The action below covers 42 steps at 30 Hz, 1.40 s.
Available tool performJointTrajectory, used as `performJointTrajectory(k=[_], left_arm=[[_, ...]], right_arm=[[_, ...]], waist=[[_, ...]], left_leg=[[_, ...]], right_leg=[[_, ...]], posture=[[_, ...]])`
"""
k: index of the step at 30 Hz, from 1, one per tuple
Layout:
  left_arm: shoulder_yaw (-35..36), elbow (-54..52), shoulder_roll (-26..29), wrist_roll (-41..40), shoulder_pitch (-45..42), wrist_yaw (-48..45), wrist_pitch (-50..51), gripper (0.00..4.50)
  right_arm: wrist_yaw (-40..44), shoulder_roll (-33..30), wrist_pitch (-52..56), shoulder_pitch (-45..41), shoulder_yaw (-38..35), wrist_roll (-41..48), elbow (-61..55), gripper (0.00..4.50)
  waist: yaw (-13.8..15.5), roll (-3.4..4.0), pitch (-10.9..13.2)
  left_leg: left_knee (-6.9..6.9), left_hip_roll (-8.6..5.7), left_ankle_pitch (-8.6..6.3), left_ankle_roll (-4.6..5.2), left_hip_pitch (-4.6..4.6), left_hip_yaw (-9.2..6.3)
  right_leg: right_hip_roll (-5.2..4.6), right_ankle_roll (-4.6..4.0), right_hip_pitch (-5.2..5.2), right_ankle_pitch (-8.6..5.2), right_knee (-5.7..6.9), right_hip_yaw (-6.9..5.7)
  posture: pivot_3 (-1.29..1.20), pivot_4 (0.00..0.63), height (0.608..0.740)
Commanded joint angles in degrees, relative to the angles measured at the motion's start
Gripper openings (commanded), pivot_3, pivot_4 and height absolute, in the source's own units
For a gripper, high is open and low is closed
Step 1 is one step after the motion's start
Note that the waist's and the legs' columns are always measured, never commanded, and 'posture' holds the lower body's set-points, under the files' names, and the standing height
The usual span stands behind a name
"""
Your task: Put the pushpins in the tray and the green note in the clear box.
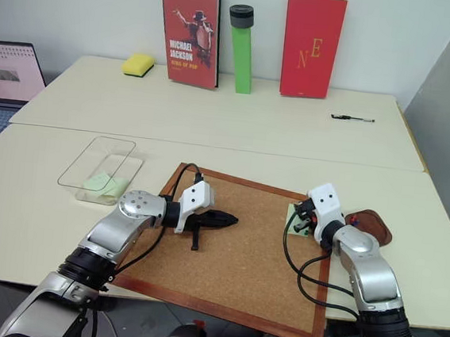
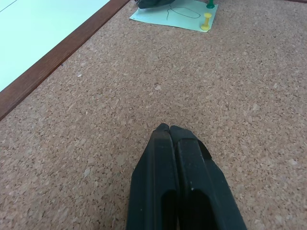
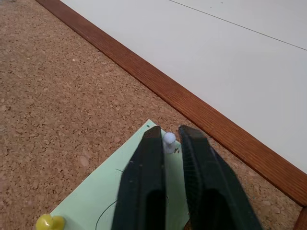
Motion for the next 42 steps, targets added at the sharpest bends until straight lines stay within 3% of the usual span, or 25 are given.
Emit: performJointTrajectory(k=[1, 19, 28, 33, 42], left_arm=[[-0.2, 0.7, 1.5, 1.8, 1.3, 0.2, 0.2, 0.0], [-1.8, 1.6, 1.5, 4.3, 0.9, 0.9, -0.2, 0.0], [-1.8, 0.3, 1.9, 4.1, 1.5, 0.9, 0.1, 0.0], [-2.1, 0.6, 2.1, 4.3, 1.0, 0.6, -0.2, 0.0], [-2.3, 1.1, 2.0, 4.8, 0.1, 0.5, -0.7, 0.0]], right_arm=[[0.7, -0.4, -0.3, -1.3, -0.5, 0.1, -2.8, 0.06], [-2.4, 0.2, 3.2, -0.8, -4.6, 1.7, -14.1, 0.06], [-3.5, -7.8, 7.6, 9.7, -16.8, 0.7, -20.2, 0.06], [-4.2, -13.0, 4.1, 16.3, -16.0, -4.9, -18.1, 0.06], [-4.8, -13.8, -0.6, 16.8, -11.4, -10.5, -12.2, 0.06]], waist=[[0.0, 0.0, 0.0], [-0.1, 0.01, 0.0], [0.2, 0.0, 0.0], [-0.2, 0.05, 0.0], [-0.7, 0.07, -0.1]], left_leg=[[0.0, 0.0, 0.0, 0.0, 0.0, 0.0], [0.0, 0.01, 0.0, 0.0, 0.04, 0.0], [-0.03, 0.0, 0.0, 0.0, -0.02, 0.0], [-0.03, 0.01, 0.0, 0.0, 0.05, 0.02], [0.02, 0.01, 0.01, 0.01, 0.09, 0.05]], right_leg=[[0.0, 0.0, 0.0, 0.0, 0.0, 0.0], [0.0, 0.0, 0.02, 0.0, 0.01, 0.0], [-0.01, 0.0, 0.01, -0.01, -0.06, -0.01], [0.0, -0.03, 0.01, -0.02, -0.02, 0.02], [0.0, -0.3, 0.07, -0.19, -0.05, 0.07]], posture=[[0.0, 0.15, 0.74], [0.0, 0.15, 0.74], [0.0, 0.15, 0.74], [0.0, 0.15, 0.74], [0.0, 0.15, 0.74]])
